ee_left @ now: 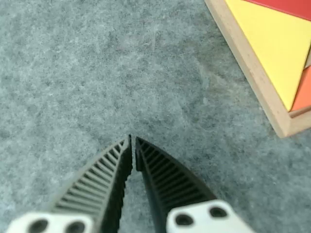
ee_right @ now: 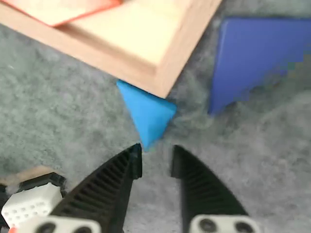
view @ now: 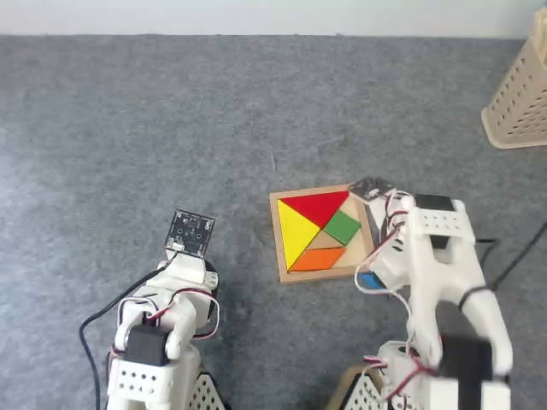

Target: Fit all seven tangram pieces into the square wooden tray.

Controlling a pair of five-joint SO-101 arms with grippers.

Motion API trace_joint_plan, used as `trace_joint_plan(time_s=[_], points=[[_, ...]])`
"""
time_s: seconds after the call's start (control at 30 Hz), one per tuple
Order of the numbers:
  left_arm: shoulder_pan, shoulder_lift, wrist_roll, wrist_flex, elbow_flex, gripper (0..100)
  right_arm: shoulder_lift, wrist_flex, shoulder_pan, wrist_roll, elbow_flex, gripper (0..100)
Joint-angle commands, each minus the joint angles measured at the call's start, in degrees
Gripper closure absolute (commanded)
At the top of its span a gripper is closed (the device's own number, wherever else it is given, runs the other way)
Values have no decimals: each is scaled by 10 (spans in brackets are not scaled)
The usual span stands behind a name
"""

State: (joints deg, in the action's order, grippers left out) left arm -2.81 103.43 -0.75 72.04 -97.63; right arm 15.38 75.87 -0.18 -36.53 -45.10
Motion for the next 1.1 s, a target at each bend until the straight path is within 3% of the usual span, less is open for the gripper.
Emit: trace_joint_plan(time_s=[0.0, 0.13, 0.23, 0.6, 0.97, 1.07], points=[[-4, 12, 4, 4, 11, 988, 100, 28, -8, 0, 17, 805], [-4, 12, 4, 4, 11, 988, 130, 43, -82, -47, -3, 790], [-4, 12, 4, 4, 11, 988, 97, 36, -122, -24, -2, 790], [-4, 12, 4, 4, 11, 988, -65, -59, -71, -60, 12, 790], [-4, 12, 4, 4, 11, 988, -87, -108, -73, -56, 18, 795], [-4, 12, 4, 4, 11, 988, -87, -108, -75, -57, 18, 853]])
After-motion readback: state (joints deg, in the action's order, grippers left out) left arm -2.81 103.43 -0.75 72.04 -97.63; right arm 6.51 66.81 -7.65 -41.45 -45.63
